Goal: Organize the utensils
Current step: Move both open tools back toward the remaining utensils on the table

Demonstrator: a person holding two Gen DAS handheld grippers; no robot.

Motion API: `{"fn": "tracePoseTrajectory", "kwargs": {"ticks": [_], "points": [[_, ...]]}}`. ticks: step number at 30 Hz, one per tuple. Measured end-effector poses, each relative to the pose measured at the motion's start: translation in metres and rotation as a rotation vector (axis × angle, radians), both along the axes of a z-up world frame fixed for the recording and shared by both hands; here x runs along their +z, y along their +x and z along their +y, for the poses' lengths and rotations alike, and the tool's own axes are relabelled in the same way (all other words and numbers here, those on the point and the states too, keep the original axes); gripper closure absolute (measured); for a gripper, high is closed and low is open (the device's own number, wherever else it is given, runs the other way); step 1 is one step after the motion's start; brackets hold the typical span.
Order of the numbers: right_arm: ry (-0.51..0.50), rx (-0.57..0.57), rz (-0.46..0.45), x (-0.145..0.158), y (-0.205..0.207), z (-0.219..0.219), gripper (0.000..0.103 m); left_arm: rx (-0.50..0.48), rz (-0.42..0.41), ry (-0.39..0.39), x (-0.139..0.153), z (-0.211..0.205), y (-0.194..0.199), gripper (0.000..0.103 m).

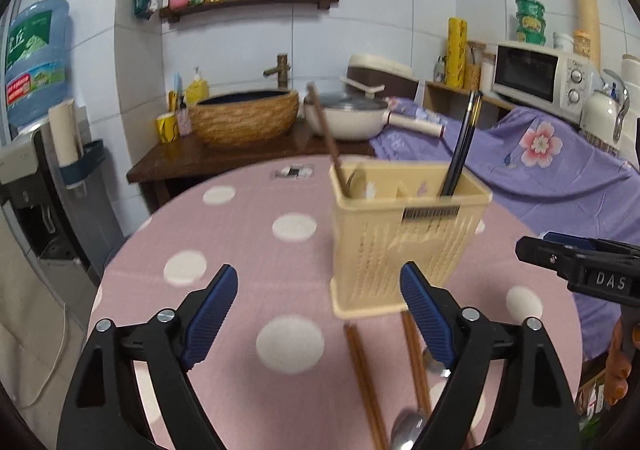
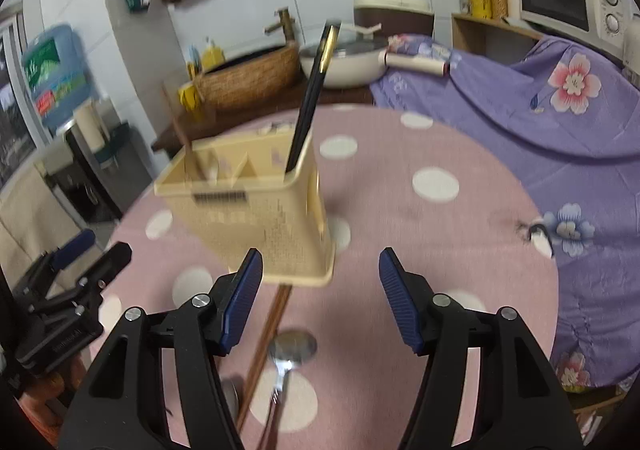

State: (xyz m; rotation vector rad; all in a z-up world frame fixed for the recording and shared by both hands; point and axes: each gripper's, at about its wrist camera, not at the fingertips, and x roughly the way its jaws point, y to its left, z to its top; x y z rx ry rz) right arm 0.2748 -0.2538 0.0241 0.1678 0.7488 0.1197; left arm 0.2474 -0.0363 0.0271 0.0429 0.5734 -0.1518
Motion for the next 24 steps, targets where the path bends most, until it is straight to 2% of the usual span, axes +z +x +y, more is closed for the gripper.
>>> {"fn": "tracePoseTrajectory", "kwargs": {"ticks": [4,8,14,24], "points": [[-0.065,0.048,0.085,-0.037,-0.016,0.019,0.042,0.013,0.117,0.023,-0.035,0.009,-0.013,0.02],[-0.076,0.091,0.164,-0.068,-0.026,0.037,0.042,0.021,0.192,0.024,-0.059,0.015,-0.024,0.02],[-0.1,0.112,0.245,-0.095,-0.029,0.054,0.042,0.025,0.207,0.045,-0.069,0.019,-0.039,0.02],[-0.175,0.087,0.3,-0.111,-0.008,0.065,0.043,0.052,0.227,0.017,-0.073,0.033,-0.047,0.02]]}}
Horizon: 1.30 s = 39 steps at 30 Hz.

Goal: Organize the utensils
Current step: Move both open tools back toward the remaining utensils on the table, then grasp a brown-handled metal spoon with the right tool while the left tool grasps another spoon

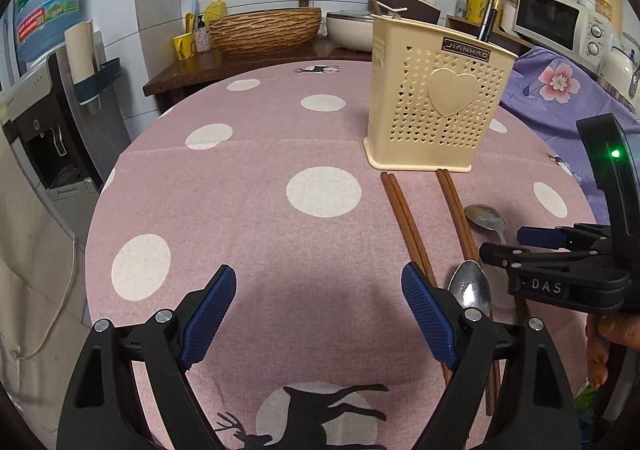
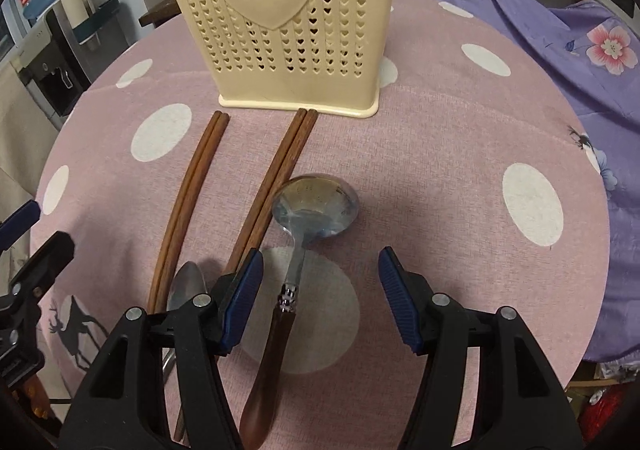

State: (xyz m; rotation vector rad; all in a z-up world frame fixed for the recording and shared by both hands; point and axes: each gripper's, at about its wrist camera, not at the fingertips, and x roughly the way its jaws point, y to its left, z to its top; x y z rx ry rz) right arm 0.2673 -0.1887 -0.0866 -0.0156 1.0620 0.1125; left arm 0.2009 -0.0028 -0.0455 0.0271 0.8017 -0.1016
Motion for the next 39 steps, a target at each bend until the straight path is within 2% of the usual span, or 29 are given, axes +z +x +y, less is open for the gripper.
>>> {"fn": "tracePoseTrajectory", "kwargs": {"ticks": [3,12,13,15,19,24,28,34,39], "points": [[-0.028,-0.001,-0.002,-0.002,0.007,0.004,0.044,0.009,0.004,-0.008,-0.001,0.004,-0.001,0.02],[-0.03,-0.032,0.015,-0.001,0.032,0.009,0.044,0.01,0.013,-0.028,-0.001,0.007,-0.002,0.02],[-0.033,-0.034,0.018,0.0,0.034,0.01,0.046,0.005,0.014,-0.031,-0.001,0.006,-0.003,0.02],[-0.035,-0.031,0.018,0.001,0.037,0.011,0.055,-0.011,0.017,-0.035,-0.001,0.002,-0.004,0.02],[-0.031,-0.028,0.023,0.002,0.037,0.012,0.055,-0.074,0.018,-0.041,0.0,-0.012,-0.009,0.02],[0.048,-0.049,0.013,0.004,0.032,-0.002,0.055,-0.221,-0.002,-0.062,0.003,-0.04,-0.016,0.02],[0.07,-0.066,-0.015,0.009,0.024,-0.014,0.055,-0.323,-0.004,-0.054,-0.001,-0.061,-0.015,0.02],[0.062,-0.079,-0.075,0.022,0.007,-0.026,0.055,-0.392,0.05,-0.025,-0.018,-0.078,0.003,0.027],[0.082,-0.082,-0.09,0.029,-0.002,-0.033,0.055,-0.406,0.082,-0.005,-0.025,-0.084,0.014,0.031]]}}
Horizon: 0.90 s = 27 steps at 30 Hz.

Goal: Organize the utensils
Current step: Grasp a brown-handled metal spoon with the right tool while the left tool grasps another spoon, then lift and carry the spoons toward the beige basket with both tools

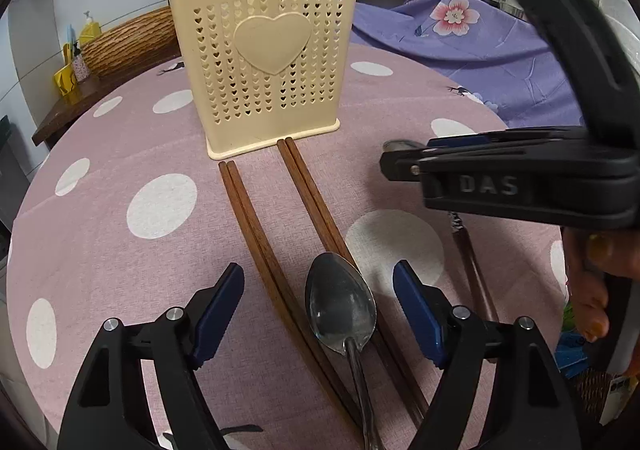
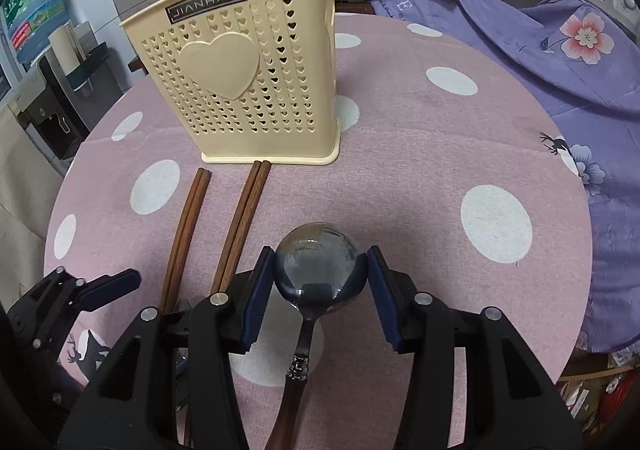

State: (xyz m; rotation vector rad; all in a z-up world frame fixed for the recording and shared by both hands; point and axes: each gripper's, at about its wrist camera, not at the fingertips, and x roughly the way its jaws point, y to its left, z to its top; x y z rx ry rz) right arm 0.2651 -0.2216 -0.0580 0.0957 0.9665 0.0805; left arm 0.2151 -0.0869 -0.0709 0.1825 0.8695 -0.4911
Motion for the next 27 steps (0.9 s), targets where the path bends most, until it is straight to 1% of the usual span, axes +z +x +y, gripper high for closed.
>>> {"fn": "tracePoseTrajectory", "kwargs": {"ticks": [2,6,8,10,12,17,23,26,27], "points": [[0.004,0.0,-0.004,0.001,-0.003,-0.001,0.055,0.0,0.02,-0.004,-0.002,-0.001,0.001,0.037],[0.006,-0.009,-0.017,0.001,-0.005,-0.002,0.055,0.0,0.036,-0.001,-0.005,-0.004,-0.001,0.04],[0.003,-0.008,-0.024,0.002,-0.008,-0.003,0.055,0.007,0.048,-0.001,-0.006,-0.005,-0.001,0.047],[0.0,-0.007,-0.031,0.003,-0.01,-0.002,0.055,0.017,0.051,-0.007,-0.006,-0.005,-0.003,0.05],[0.001,-0.008,-0.037,0.005,-0.013,-0.002,0.055,0.021,0.065,-0.017,-0.004,-0.005,-0.003,0.056],[-0.002,-0.014,-0.041,0.006,-0.017,-0.005,0.055,0.029,0.068,-0.041,0.0,-0.004,-0.005,0.059],[-0.001,-0.013,-0.043,0.007,-0.018,-0.005,0.055,0.045,0.071,-0.019,-0.004,-0.005,-0.002,0.059],[-0.001,-0.013,-0.044,0.007,-0.018,-0.006,0.055,0.036,0.069,-0.015,-0.004,-0.006,-0.002,0.059],[0.0,-0.015,-0.044,0.008,-0.018,-0.007,0.055,0.035,0.069,-0.012,-0.004,-0.007,-0.002,0.061]]}}
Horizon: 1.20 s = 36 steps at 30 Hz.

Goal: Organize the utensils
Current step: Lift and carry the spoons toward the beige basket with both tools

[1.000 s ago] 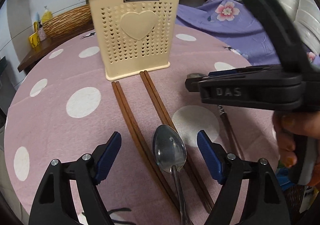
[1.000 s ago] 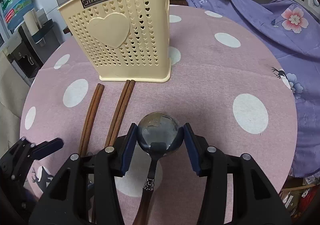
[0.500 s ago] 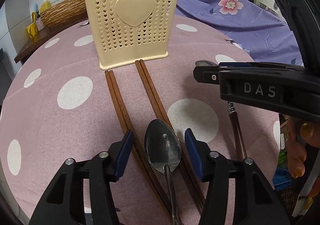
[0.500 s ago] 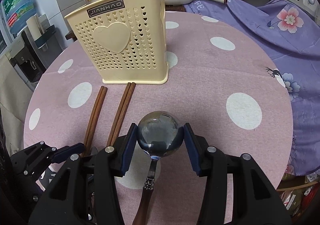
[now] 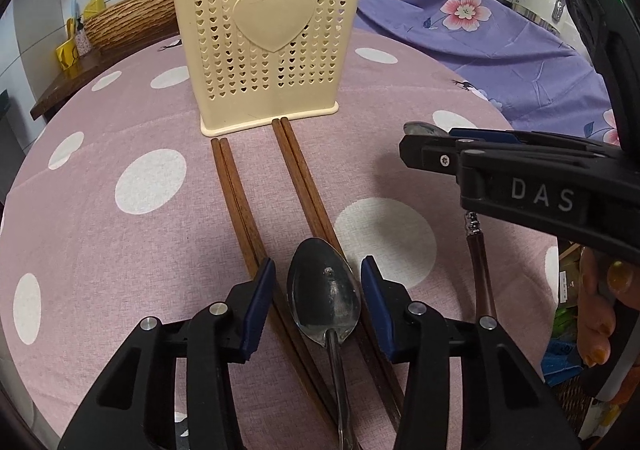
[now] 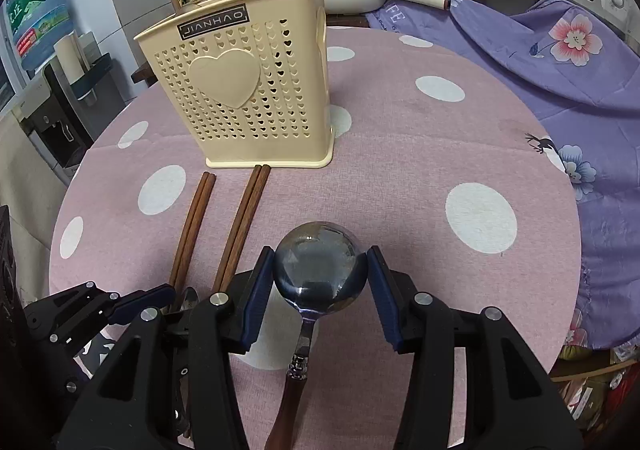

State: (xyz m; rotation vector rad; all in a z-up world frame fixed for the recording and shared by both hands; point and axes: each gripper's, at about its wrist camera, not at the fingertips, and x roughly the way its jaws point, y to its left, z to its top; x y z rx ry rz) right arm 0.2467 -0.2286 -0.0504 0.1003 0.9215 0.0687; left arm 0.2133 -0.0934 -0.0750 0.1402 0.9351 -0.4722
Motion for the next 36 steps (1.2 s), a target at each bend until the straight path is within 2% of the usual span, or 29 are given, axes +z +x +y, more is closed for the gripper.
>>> {"fn": "tracePoseTrajectory", "kwargs": {"ticks": [2,11,22,36], "points": [[0.002,-0.004,0.0,0.0,-0.001,-0.001,0.055,-0.002,0.004,-0.005,0.0,0.0,0.0,0.068],[0.017,-0.01,-0.03,0.008,-0.009,-0.005,0.055,0.036,-0.03,-0.052,0.016,0.008,-0.003,0.068],[0.05,0.037,-0.192,0.054,-0.046,-0.008,0.055,0.1,-0.19,-0.143,0.078,0.036,-0.025,0.07],[0.012,0.071,-0.252,0.072,-0.07,0.0,0.055,0.178,-0.266,-0.173,0.095,0.064,-0.04,0.07]]}}
